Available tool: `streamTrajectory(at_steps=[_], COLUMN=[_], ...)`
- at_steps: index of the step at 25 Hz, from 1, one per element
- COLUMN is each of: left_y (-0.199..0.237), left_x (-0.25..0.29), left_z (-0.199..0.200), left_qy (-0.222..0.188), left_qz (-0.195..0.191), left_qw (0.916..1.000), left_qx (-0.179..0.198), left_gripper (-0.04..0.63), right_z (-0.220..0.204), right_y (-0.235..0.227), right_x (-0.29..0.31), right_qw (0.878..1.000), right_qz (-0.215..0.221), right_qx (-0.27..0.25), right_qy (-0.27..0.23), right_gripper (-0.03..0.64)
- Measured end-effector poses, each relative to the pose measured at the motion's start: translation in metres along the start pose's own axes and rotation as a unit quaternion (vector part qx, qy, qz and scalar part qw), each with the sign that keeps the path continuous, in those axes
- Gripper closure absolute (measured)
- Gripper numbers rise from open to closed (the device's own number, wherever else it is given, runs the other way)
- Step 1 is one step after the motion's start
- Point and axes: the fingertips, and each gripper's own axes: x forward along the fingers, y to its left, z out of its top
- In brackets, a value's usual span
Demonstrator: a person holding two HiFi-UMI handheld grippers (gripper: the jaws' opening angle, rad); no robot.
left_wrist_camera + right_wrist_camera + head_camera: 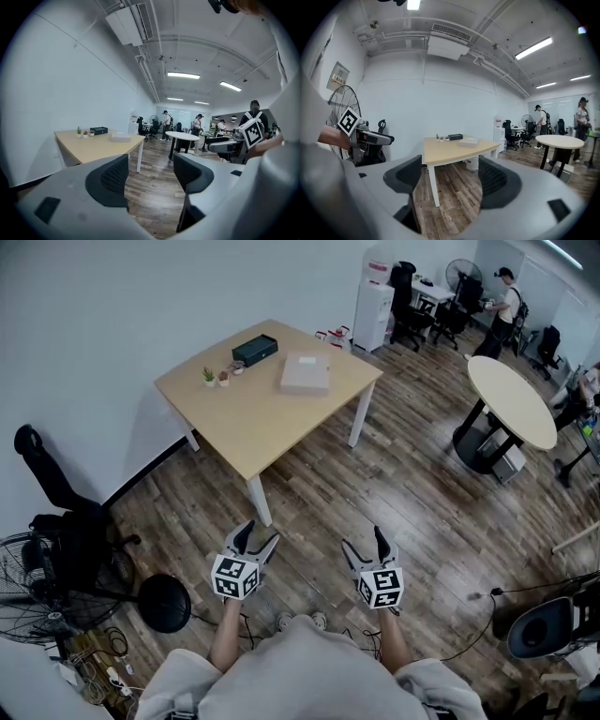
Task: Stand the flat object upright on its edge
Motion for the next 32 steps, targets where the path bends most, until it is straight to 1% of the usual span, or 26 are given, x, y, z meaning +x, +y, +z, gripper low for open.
streamTrajectory(at_steps=[1,3,4,13,21,27,32], left_y=[0.000,-0.001,-0.002,-0.012,-0.027,-0.032,-0.024], left_x=[-0.001,-0.001,0.000,0.003,0.013,0.023,0.031], left_z=[-0.001,-0.001,-0.001,0.003,-0.001,-0.004,-0.006], left_qy=[0.000,0.000,-0.001,-0.011,-0.004,0.001,0.003], left_qz=[0.001,0.007,0.010,0.028,0.039,0.044,0.053], left_qw=[1.0000,1.0000,0.9999,0.9994,0.9989,0.9988,0.9985], left_qx=[0.000,0.006,0.010,0.017,0.025,0.020,0.015], left_gripper=[0.316,0.316,0.316,0.318,0.318,0.318,0.319], right_z=[-0.001,-0.001,-0.001,-0.003,-0.009,-0.013,-0.014], right_y=[0.001,0.002,0.002,-0.010,-0.024,-0.034,-0.037], right_x=[0.000,0.000,0.000,-0.003,-0.007,0.000,0.015], right_qw=[1.000,1.000,1.000,1.000,1.000,1.000,0.999], right_qz=[0.001,0.005,0.007,0.008,0.020,0.029,0.038], right_qx=[0.001,0.002,0.003,-0.002,-0.007,-0.005,-0.008], right_qy=[-0.001,-0.004,-0.004,-0.001,0.001,0.007,0.008], right_gripper=[0.248,0.292,0.296,0.302,0.302,0.304,0.307])
